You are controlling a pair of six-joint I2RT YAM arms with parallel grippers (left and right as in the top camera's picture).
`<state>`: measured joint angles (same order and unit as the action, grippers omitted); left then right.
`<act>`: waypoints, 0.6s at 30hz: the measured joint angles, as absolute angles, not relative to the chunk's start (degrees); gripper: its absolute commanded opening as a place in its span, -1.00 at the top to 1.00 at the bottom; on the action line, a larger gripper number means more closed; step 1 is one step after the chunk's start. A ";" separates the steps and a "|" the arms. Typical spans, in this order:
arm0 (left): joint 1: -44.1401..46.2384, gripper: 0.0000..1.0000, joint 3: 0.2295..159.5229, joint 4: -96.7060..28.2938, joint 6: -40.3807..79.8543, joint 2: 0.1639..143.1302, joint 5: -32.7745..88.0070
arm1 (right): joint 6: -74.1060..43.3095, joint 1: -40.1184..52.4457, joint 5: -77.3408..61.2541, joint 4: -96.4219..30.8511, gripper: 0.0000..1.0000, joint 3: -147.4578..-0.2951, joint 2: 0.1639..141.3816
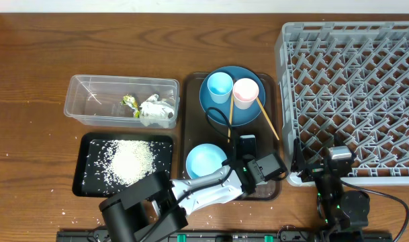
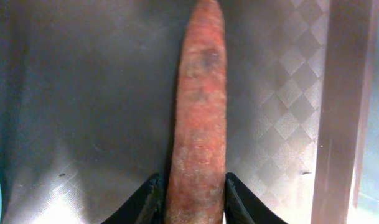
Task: Sort waste into correct bins and load items into the dishwasher rack
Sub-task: 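Carry the carrot left and release it onto the black tray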
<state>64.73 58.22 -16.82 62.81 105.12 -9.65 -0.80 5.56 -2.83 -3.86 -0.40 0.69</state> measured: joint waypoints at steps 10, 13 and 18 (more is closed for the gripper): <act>64.73 0.49 57.78 -16.99 60.20 103.42 -8.47 | -0.80 5.56 -2.83 -3.84 -0.99 -0.40 0.69; 64.73 0.49 57.63 -18.02 59.00 99.72 -7.90 | -0.80 5.56 -2.83 -3.86 -0.99 -0.40 0.69; 64.71 0.49 57.63 -21.15 56.77 89.86 -7.94 | -0.80 5.56 -2.83 -3.86 -0.98 -0.40 0.69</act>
